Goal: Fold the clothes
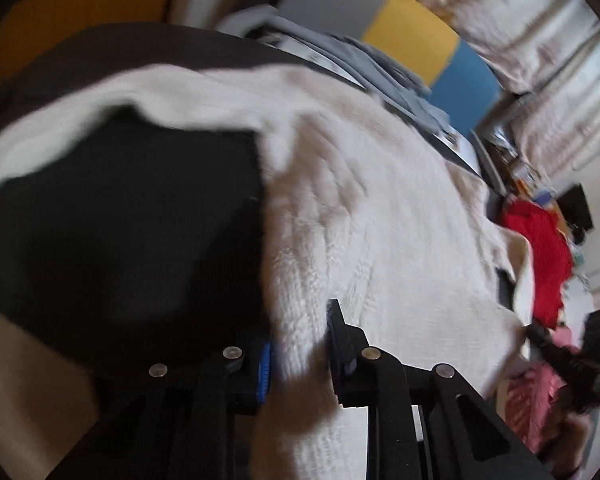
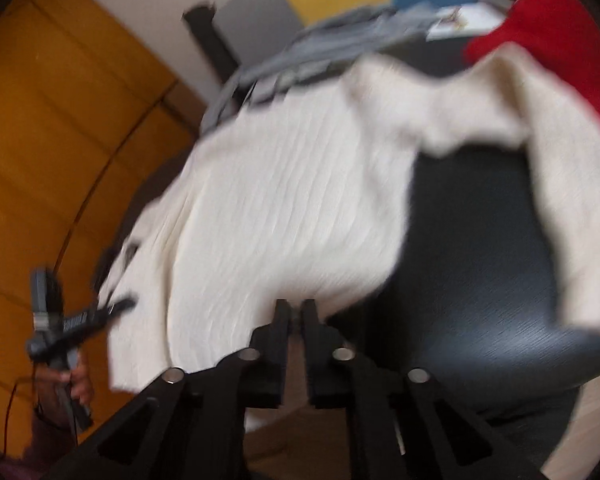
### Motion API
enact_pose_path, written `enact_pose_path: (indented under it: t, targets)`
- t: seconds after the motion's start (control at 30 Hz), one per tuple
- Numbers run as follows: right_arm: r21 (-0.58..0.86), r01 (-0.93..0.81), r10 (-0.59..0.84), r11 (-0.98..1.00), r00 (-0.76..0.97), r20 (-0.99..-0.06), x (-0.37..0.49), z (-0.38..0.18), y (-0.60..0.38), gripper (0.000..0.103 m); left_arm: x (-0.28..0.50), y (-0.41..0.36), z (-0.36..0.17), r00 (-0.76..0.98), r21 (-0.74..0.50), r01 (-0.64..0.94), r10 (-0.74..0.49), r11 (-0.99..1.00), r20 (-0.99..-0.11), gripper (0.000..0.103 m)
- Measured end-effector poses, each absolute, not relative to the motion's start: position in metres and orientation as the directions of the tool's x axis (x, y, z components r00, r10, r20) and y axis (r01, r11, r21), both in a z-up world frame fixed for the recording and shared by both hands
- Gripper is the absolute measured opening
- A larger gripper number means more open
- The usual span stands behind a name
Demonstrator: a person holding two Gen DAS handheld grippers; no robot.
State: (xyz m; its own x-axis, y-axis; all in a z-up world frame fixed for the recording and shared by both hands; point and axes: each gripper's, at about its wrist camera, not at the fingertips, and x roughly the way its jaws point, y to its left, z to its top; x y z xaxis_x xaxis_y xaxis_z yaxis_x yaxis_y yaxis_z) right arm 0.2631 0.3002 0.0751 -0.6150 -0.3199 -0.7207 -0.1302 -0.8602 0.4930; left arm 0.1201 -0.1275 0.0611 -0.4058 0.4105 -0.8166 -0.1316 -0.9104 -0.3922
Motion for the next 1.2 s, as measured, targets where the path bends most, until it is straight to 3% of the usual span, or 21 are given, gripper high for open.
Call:
enact_pose_path:
  t: [0.13,0.23,0.27,0.3,0.33,0.5,0.63,0.73,0.77,0.8,1.03,1.1,1.2]
  targets:
    - [0.405,-0.194,-0.204,-0.894,-0.629,-0.75,0.257,0.09,0.335,0.002,0.123,-0.139,0.035,-0.383,-0.232,-0.097,0.252,-0.968,-0.889,0.024]
    - [0.512,-0.17,-0.349,-0.842,-0.554,-0.756,0.252,0.063,0.341,0.006,0.135,-0.136,0.029,-0.43,-0.218,-0.127,0.252,-0.968,-0.867,0.025]
    - [0.536,-0.157,-0.381,-0.829,-0.543,-0.748,0.254,0.057,0.339,0.011,0.138,-0.135,0.029,-0.439,-0.213,-0.134,0.251,-0.968,-0.863,0.027]
    - [0.541,-0.148,-0.392,-0.828,-0.536,-0.748,0.256,0.051,0.335,0.024,0.14,-0.133,0.029,-0.448,-0.208,-0.14,0.249,-0.968,-0.859,0.028]
    - [0.532,-0.142,-0.392,-0.835,-0.525,-0.756,0.26,0.046,0.33,0.026,0.14,-0.133,0.029,-0.453,-0.207,-0.134,0.245,-0.969,-0.857,0.029]
    - [0.509,-0.111,-0.419,-0.854,-0.435,-0.797,0.28,0.02,0.31,0.027,0.135,-0.13,0.03,-0.482,-0.169,-0.115,0.204,-0.979,-0.852,0.038]
    - [0.505,-0.019,-0.455,-0.863,-0.407,-0.792,0.291,0.008,0.285,0.033,0.135,-0.133,0.031,-0.491,-0.148,-0.118,0.187,-0.982,-0.851,0.048]
    - [0.375,0.099,-0.374,-0.922,-0.478,-0.795,0.289,0.012,0.253,0.031,0.139,-0.131,0.032,-0.5,-0.112,-0.13,0.163,-0.985,-0.85,0.051]
    - [0.348,0.119,-0.358,-0.93,-0.513,-0.78,0.288,0.019,0.248,0.018,0.139,-0.13,0.033,-0.497,-0.106,-0.131,0.158,-0.986,-0.853,0.051]
    - [0.34,0.126,-0.352,-0.932,-0.536,-0.767,0.281,0.028,0.246,0.013,0.139,-0.129,0.033,-0.493,-0.102,-0.133,0.155,-0.986,-0.856,0.051]
    - [0.375,0.089,-0.325,-0.923,-0.703,-0.632,0.268,0.117,0.28,0.009,0.154,-0.125,0.034,-0.45,-0.158,-0.16,0.214,-0.974,-0.867,0.05]
    - [0.341,0.069,-0.288,-0.938,-0.702,-0.651,0.267,0.128,0.283,0.006,0.161,-0.119,0.034,-0.45,-0.136,-0.186,0.208,-0.973,-0.869,0.05]
    - [0.303,0.016,-0.258,-0.953,-0.569,-0.781,0.263,0.111,0.284,0.006,0.169,-0.107,0.033,-0.477,-0.042,-0.231,0.151,-0.972,-0.866,0.05]
